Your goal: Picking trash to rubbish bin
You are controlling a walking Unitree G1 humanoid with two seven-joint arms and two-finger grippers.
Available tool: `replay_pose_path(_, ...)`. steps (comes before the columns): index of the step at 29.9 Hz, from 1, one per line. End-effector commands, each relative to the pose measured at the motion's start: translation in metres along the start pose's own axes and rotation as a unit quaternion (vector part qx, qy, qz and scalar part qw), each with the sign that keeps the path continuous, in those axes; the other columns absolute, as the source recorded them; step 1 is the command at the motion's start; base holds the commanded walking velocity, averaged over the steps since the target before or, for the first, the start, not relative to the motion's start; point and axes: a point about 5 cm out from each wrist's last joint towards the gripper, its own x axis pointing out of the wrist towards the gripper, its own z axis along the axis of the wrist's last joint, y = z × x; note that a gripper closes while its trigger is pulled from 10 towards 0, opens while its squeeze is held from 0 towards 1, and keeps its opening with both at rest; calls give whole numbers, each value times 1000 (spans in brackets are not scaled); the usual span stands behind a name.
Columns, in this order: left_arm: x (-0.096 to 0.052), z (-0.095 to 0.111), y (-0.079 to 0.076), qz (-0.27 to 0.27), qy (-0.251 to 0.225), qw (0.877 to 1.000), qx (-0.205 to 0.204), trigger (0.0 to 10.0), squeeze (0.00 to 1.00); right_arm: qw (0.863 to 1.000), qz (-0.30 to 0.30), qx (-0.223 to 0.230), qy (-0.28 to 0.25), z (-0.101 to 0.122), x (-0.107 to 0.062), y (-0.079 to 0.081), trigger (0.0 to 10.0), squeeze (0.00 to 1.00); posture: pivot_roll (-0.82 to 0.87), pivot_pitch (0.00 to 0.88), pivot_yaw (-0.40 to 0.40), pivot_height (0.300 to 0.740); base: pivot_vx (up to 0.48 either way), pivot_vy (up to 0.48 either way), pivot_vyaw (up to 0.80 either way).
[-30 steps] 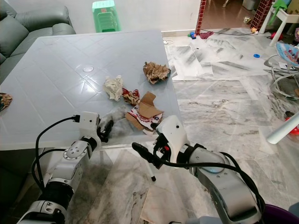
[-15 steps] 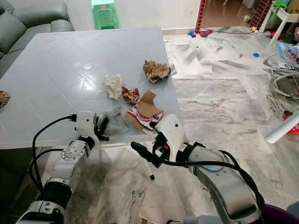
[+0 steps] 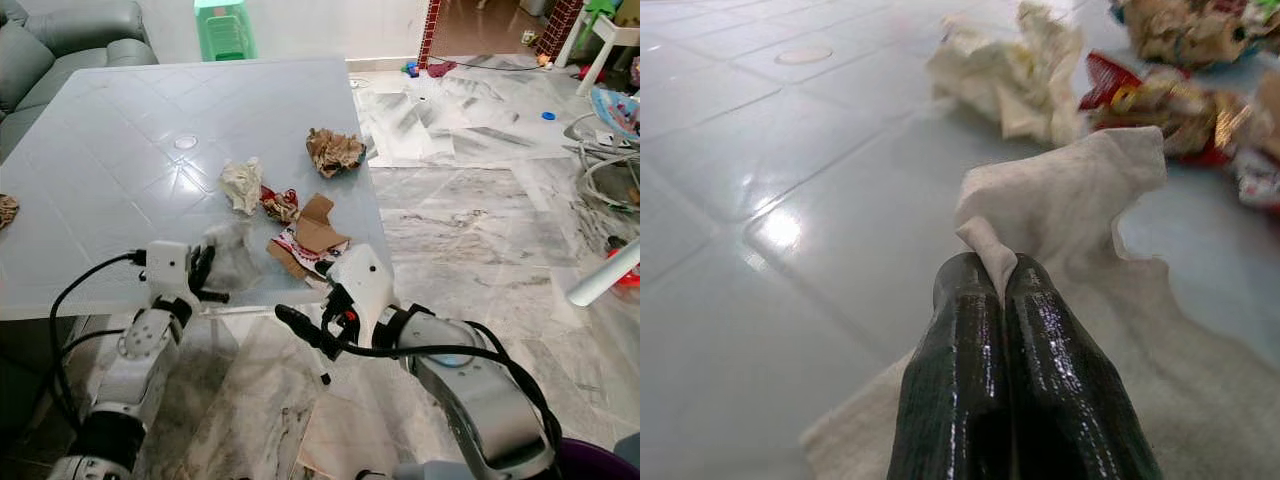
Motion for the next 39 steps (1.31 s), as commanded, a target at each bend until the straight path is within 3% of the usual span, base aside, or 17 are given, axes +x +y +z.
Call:
replay_pose_path(1,-2,7,4,9,-21,1000,9,0,0,1000,10,-5,-5,2,3,3,10000,0,-119,107,14,740,0,0,0)
replay_pose_path(8,-13,26,6,30,-76,996,37,0,0,1000,1,-7,-11,2,7,1,10000,0,-99,106,16,740,0,0,0)
replay_pose_path(15,-47,50,-4,21,-142,987,66,0,0,997,-70,-22,-38,2,16,-14,10000,0,-45,108,15,740,0,0,0)
replay_pose_path(23,-82,52,-5,13,-149,983,104,0,0,986,-146,-32,-70,3,32,-33,10000,0,13,113,11,740,0,0,0)
replay_pose_path(24,-91,50,-3,11,-146,982,115,0,0,983,-161,-47,-69,2,34,-37,10000,0,23,116,9,740,0,0,0)
replay_pose_path(31,-118,42,-5,0,-114,985,133,0,0,973,-193,-91,-83,-2,44,-47,10000,0,45,126,3,740,0,0,0)
replay_pose_path(36,-124,40,-7,0,-105,986,132,0,0,970,-206,-97,-84,-5,52,-56,10000,0,58,127,-1,740,0,0,0)
replay_pose_path(39,-125,42,-9,-1,-105,986,131,0,0,976,-182,-88,-82,-7,60,-54,10000,0,62,127,-2,740,0,0,0)
